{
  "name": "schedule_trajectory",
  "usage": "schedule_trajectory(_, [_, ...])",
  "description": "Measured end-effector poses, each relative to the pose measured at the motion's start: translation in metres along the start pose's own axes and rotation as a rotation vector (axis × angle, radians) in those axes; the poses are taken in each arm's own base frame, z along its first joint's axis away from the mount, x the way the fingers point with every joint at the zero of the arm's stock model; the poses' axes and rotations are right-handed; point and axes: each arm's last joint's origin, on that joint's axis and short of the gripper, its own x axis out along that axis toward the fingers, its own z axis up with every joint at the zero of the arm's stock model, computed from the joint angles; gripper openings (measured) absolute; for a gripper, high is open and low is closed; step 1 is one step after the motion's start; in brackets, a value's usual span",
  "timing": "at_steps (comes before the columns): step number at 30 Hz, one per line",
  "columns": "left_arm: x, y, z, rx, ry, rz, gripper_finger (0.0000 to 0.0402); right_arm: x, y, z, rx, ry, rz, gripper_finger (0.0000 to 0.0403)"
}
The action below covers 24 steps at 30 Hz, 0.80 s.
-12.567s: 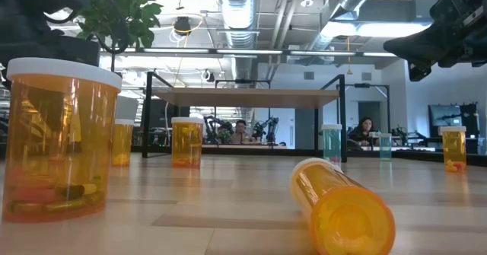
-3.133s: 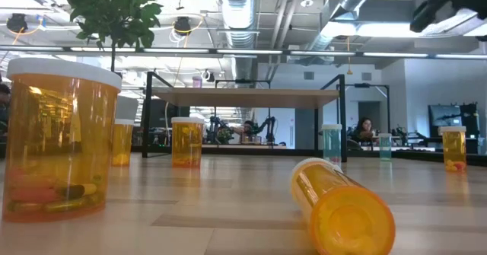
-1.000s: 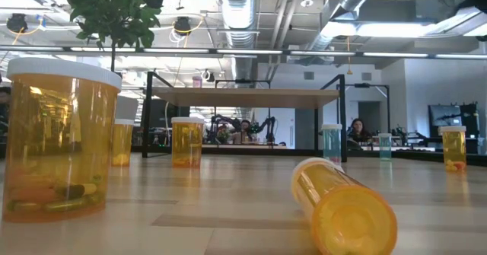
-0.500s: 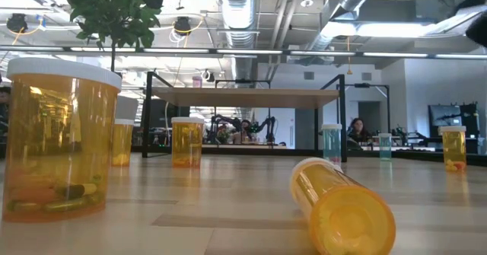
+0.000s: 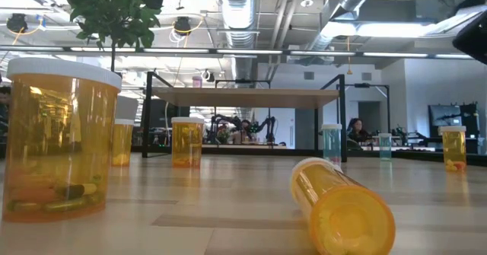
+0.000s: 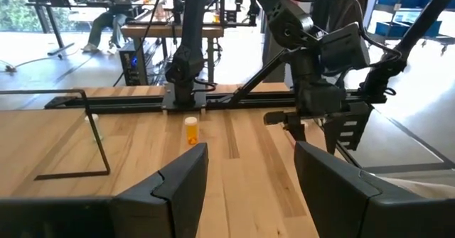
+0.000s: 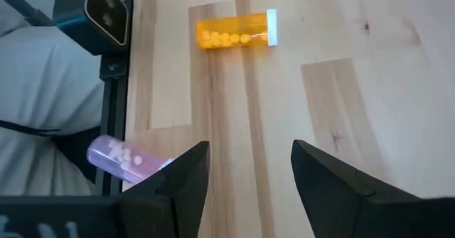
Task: Pick and place medicine bottles onto shelf by color
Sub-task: Put the left pink pill bottle on the shelf aligned with the other pink pill bottle
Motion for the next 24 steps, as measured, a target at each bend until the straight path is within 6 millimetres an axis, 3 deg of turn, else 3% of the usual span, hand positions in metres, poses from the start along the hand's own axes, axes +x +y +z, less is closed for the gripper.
schedule_trajectory(6, [0.0,0.0,0.0,0.0,0.001,0.0,0.0198,-0.01,-0.005,0.008,0.031,0.024,0.01,0.0221])
schedule_trajectory(11, [0.005,-0.001,-0.005,-0.008,0.024,-0.017,0.0198,-0.038,-0.013,0.021,0.101,0.029,0.023,0.0221])
schedule_trajectory(18, [0.036,-0.007,-0.02,0.008,0.063,-0.096,0.0198,-0.08,-0.021,0.041,0.193,-0.054,0.098,0.0221])
schedule_trajectory(24, [0.057,-0.01,-0.015,0.073,0.079,-0.11,0.0198,-0.093,-0.02,0.045,0.257,-0.105,0.132,0.0221])
